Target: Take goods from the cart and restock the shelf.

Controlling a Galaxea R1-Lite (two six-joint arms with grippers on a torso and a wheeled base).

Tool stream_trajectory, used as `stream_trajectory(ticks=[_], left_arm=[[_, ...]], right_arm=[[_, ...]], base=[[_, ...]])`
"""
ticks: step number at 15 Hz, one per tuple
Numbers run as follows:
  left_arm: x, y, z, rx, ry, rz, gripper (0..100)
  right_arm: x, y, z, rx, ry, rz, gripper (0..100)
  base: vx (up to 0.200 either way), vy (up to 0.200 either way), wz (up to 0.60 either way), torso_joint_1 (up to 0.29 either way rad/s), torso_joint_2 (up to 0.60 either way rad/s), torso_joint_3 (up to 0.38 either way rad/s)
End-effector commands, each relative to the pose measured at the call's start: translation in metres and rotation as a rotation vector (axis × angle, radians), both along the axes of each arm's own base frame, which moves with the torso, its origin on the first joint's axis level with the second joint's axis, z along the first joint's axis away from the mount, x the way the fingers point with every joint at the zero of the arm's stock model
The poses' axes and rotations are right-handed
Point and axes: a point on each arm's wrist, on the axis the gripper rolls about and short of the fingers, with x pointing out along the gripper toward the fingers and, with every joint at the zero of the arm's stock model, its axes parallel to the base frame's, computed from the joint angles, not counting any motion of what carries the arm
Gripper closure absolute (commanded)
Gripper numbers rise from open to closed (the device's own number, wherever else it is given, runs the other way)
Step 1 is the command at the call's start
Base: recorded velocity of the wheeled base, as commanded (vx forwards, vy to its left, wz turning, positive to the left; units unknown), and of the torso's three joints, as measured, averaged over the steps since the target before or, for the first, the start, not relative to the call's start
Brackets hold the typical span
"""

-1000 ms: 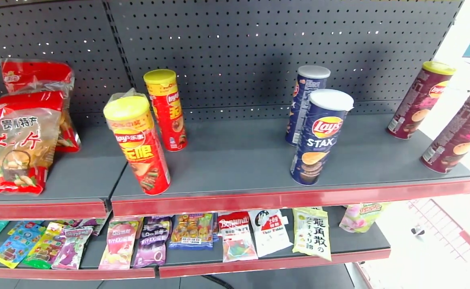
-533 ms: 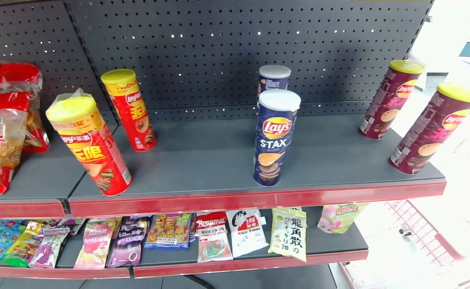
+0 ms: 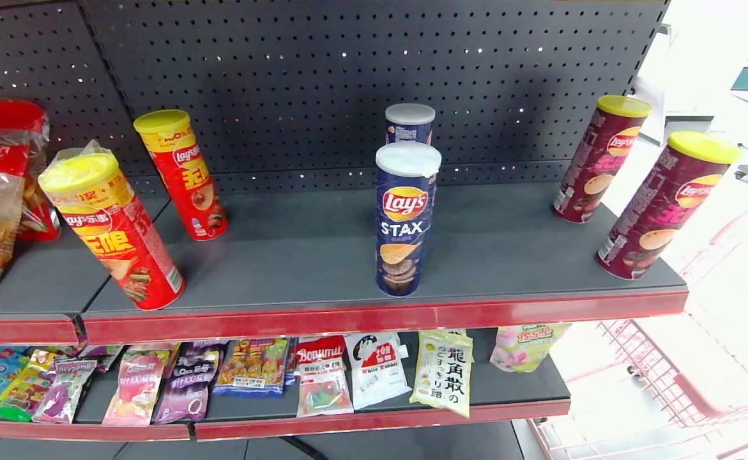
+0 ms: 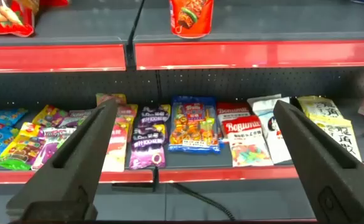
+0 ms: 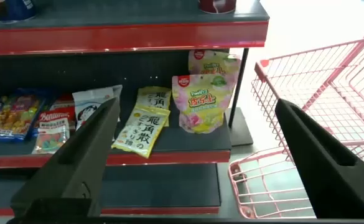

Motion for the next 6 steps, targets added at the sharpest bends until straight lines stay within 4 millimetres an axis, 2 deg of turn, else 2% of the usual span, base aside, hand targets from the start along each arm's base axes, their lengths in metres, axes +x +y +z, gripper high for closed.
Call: stream_trajectory(ticks=[1,6], left_arm=[[0.0001,0.0000,0.0001,0.000,0.001,0.000,0],[0.0001,0.0000,0.0001,0.000,0.001,0.000,0]], right_arm=[[0.0000,0.0000,-0.0001,0.000,0.000,0.001,0],[0.0000,0.0000,-0.0001,0.000,0.000,-0.001,0]], base=[[0.000,0.000,0.00,0.000,0.00,0.000],[0.000,0.000,0.00,0.000,0.00,0.000]])
